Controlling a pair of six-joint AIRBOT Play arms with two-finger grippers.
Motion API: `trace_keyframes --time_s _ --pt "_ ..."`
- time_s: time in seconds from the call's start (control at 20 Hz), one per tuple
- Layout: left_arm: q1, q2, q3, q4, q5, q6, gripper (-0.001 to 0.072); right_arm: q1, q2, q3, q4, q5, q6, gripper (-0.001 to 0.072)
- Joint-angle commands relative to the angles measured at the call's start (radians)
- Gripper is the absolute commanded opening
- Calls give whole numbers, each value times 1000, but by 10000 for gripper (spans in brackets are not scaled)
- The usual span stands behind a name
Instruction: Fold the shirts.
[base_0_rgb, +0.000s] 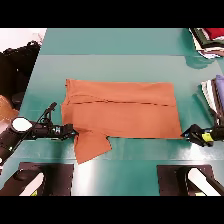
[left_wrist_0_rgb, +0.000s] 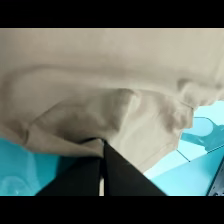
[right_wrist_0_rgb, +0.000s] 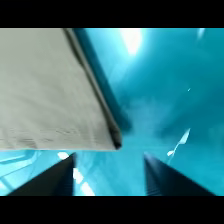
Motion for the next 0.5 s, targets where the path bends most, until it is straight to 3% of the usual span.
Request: trace_keyframes --time_s 0.0,0.1,0.15,0.2,0.3,0.45 --pt "0 1 2 -2 13 3 25 36 0 -58 30 -77 -4 426" --pt "0 1 2 -2 13 3 26 77 0 -56 55 -126 -3 425" --pt "0 1 2 -2 13 3 25 98 0 -56 53 -149 0 373" --pt "0 1 2 -2 12 3 25 116 0 -56 53 -164 0 225" --pt "0 1 4 -1 1 3 24 143 0 -53 50 -170 -1 45" --pt "0 3 53 49 -107 2 22 169 13 12 21 -79 -22 13"
